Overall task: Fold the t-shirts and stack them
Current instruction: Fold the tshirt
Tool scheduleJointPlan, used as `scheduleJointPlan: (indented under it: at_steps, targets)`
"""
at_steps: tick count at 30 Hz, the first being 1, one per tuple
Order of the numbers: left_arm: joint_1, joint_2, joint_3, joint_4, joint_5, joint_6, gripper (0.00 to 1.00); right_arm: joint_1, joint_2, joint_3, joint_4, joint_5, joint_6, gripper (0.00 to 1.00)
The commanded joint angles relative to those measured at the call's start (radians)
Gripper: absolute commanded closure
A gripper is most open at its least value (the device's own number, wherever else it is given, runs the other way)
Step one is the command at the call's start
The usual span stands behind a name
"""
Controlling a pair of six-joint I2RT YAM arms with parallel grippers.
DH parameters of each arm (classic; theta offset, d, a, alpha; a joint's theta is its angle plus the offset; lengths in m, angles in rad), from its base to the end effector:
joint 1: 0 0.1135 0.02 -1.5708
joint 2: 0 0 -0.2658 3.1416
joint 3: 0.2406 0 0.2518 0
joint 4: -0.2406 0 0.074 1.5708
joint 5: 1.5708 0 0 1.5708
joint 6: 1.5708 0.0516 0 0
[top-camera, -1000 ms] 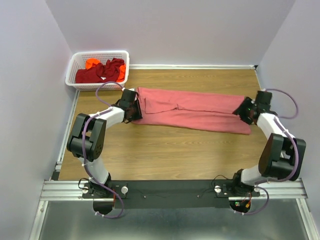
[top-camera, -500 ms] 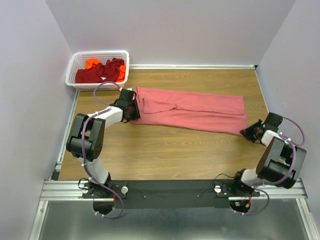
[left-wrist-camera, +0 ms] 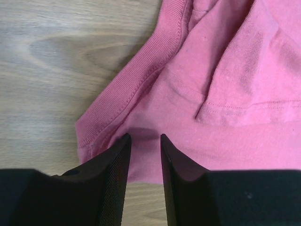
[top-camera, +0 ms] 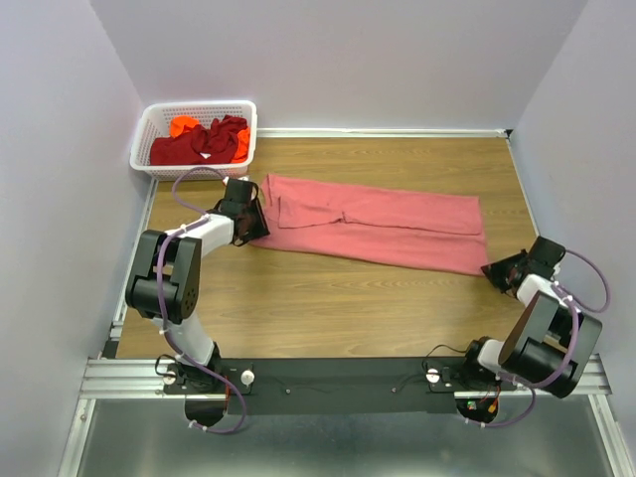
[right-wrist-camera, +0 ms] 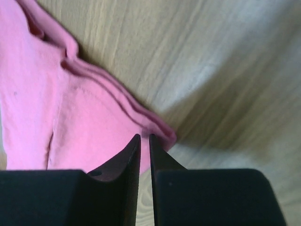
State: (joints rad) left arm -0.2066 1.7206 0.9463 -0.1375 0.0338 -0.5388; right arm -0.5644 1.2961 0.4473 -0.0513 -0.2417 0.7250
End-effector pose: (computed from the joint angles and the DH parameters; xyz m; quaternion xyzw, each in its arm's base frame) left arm 0.3455 -0.0742 0.1490 -0.1510 0.9340 -0.1327 0.2955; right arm 0.2024 -0.1135 0.1282 0.5316 0.7731 0.1397 0.3165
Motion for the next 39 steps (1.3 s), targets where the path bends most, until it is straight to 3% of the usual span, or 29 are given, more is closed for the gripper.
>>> scheduleJointPlan:
  at_steps: [1, 4, 8, 13, 18, 25, 28, 39]
  targets:
    - [0.030, -0.009, -0.029, -0.105, -0.055, 0.017, 0.57, -0.020, -0.076, 0.007, -0.094, 0.050, -0.004, 0.80]
    - [0.030, -0.039, 0.011, -0.117, -0.042, 0.023, 0.49, 0.003, -0.071, 0.072, -0.093, -0.026, -0.019, 0.79]
    - [0.027, -0.081, 0.068, -0.145, -0.040, 0.028, 0.32, 0.096, -0.057, 0.192, -0.094, -0.057, -0.061, 0.77]
    - [0.027, -0.102, 0.111, -0.162, -0.040, 0.022, 0.30, 0.221, -0.005, 0.295, -0.072, -0.120, -0.078, 0.75]
    - [0.027, -0.095, 0.092, -0.159, -0.040, 0.011, 0.42, 0.423, 0.107, 0.338, -0.001, -0.275, -0.087, 0.73]
    - [0.006, -0.110, 0.075, -0.131, -0.002, 0.042, 0.46, 0.814, 0.310, 0.424, 0.241, -0.412, -0.015, 0.72]
    - [0.006, -0.090, 0.054, -0.116, -0.009, 0.049, 0.50, 0.973, 0.495, 0.555, 0.335, -0.459, 0.014, 0.74]
    - [0.006, -0.035, -0.004, -0.076, -0.017, 0.046, 0.57, 1.198, 0.891, 0.948, 0.384, -0.524, 0.051, 0.88]
